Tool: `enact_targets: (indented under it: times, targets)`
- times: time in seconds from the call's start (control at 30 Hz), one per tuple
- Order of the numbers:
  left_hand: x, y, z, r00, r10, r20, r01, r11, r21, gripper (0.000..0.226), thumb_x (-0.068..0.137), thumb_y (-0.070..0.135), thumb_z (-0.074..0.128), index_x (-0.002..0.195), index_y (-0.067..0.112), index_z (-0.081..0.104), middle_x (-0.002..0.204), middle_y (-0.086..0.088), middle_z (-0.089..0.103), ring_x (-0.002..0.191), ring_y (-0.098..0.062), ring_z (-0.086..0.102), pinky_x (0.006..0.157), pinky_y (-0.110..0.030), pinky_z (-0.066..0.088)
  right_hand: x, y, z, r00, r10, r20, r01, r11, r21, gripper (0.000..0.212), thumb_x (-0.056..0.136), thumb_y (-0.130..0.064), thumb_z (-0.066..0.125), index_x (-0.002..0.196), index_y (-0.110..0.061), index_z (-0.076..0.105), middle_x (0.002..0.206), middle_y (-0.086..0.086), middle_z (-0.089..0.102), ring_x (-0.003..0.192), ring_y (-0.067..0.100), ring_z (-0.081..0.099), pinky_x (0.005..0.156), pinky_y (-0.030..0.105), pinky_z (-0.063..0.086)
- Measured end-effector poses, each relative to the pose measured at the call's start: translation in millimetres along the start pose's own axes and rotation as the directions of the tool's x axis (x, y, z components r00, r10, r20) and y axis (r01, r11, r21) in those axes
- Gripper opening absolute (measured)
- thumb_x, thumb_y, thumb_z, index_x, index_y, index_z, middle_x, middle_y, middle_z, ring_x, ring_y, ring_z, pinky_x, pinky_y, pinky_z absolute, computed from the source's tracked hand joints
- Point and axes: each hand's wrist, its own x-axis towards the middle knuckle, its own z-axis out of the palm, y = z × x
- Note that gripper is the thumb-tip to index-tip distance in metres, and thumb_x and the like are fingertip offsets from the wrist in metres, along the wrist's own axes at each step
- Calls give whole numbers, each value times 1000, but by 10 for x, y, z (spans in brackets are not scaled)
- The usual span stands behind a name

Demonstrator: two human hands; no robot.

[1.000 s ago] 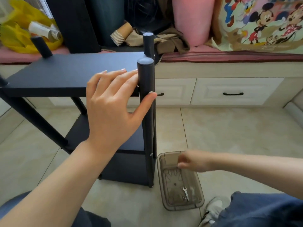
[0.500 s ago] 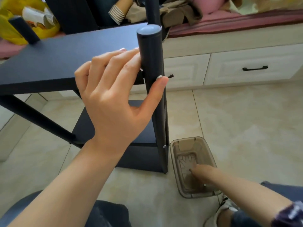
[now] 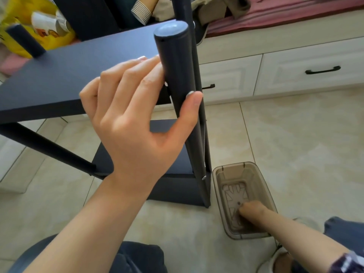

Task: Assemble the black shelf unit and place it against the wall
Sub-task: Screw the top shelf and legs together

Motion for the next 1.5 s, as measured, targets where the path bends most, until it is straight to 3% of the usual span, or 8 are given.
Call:
enact_targets:
  times: [0.33, 0.6, 0.87, 0.97, 1.03, 1.1, 1.2, 1.5]
  targets:
    - [-19, 4, 5, 1000, -10, -4, 10, 1000, 2, 45, 104, 41, 53, 101, 2, 74, 102, -4, 72, 106, -28, 64, 93, -48, 40, 26, 501, -77, 989, 109, -96, -97, 988, 117, 35, 103, -6, 40, 136, -6, 51, 142, 14, 52, 128, 30, 53, 104, 40, 46]
    - [1, 10, 19, 999, -32, -1, 32, 999, 12, 43, 103, 42, 53, 99, 5, 74, 104, -2, 72, 105, -27, 65, 94, -38, 34, 69, 593, -252, 972, 174, -158, -137, 965, 223, 37, 99, 3, 38, 133, -3, 52, 140, 18, 50, 126, 33, 53, 103, 40, 45]
    - [83, 21, -46, 995, -76, 67, 73, 996, 44, 43, 102, 46, 52, 109, 10, 74, 111, -1, 72, 109, -26, 64, 92, -38, 35, -218, 425, -465, 898, 399, -187, -225, 780, 584, 14, 98, -3, 43, 104, -9, 54, 114, 15, 63, 97, 28, 62, 70, 29, 41]
    - [65, 55, -76, 994, -80, 72, 78, 997, 31, 42, 102, 46, 52, 110, 10, 73, 113, -2, 72, 111, -26, 64, 92, -39, 35, -302, 459, -345, 890, 436, -136, -257, 725, 639, 21, 97, -3, 43, 81, -14, 49, 87, 5, 59, 88, 27, 61, 57, 24, 38]
    - [48, 50, -86, 994, -69, 80, 67, 997, 29, 42, 103, 47, 52, 111, 11, 73, 114, -1, 72, 113, -25, 63, 93, -39, 34, -299, 511, -308, 890, 439, -125, -250, 697, 672, 29, 97, -3, 43, 72, -18, 40, 89, 8, 60, 89, 27, 62, 60, 26, 38]
    - [40, 32, -93, 993, -60, 99, 58, 998, 21, 43, 103, 47, 52, 114, 10, 72, 117, -2, 71, 115, -25, 61, 95, -38, 34, -260, 527, -284, 901, 418, -113, -244, 706, 665, 24, 97, -3, 44, 77, -16, 45, 106, 14, 64, 93, 27, 62, 70, 28, 41]
    - [17, 10, -80, 994, -47, 100, 45, 999, 21, 43, 104, 45, 53, 115, 8, 72, 118, -4, 70, 116, -26, 61, 95, -40, 35, -169, 468, -212, 924, 366, -112, -212, 735, 644, 21, 99, -4, 40, 111, -10, 56, 123, 13, 60, 105, 26, 60, 84, 28, 46]
    - [-2, 10, -22, 997, -40, 60, 38, 999, 32, 43, 104, 43, 53, 108, 6, 73, 113, -4, 71, 111, -27, 62, 96, -37, 33, 50, 566, 65, 953, 239, -188, -153, 911, 383, 41, 106, -8, 30, 145, 0, 39, 149, 18, 42, 135, 32, 46, 112, 39, 36]
